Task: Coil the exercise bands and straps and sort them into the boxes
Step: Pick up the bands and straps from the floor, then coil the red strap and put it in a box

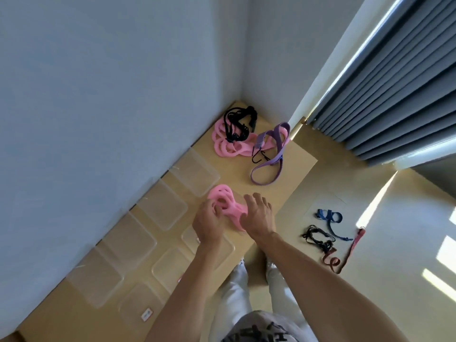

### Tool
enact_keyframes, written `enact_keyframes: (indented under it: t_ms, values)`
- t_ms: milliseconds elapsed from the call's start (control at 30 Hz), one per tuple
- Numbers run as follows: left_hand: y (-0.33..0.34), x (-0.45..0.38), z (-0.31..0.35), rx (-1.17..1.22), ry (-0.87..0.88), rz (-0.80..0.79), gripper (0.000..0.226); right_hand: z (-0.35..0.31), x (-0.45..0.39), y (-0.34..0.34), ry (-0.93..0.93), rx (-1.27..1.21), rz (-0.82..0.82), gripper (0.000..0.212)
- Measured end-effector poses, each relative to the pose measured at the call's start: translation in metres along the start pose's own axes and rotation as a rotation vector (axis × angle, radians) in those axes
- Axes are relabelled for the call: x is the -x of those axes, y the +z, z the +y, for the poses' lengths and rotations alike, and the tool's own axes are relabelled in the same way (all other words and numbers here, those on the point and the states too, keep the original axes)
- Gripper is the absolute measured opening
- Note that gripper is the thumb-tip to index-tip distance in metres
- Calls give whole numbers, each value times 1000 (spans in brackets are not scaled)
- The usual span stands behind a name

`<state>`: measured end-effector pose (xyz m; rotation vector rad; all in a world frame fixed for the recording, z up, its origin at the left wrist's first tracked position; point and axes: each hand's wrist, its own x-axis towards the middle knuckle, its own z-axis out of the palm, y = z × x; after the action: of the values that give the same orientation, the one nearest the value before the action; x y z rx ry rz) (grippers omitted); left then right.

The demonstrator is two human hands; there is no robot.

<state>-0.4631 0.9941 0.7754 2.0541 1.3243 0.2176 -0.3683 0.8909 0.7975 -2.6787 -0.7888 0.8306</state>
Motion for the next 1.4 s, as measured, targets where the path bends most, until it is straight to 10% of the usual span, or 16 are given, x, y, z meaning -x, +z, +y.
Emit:
enact_keyframes:
  t_ms: [600, 1033, 1400]
  values:
    - [114, 168, 198, -173, 741, -364, 51, 234, 169, -101, 466, -233, 350, 71]
    - [236, 424, 293, -216, 835, -493, 42, 465, 337, -118, 536, -316, 450, 60]
    - [346, 456, 361, -244, 800, -509, 41, 595, 306, -151, 511, -361, 387, 42]
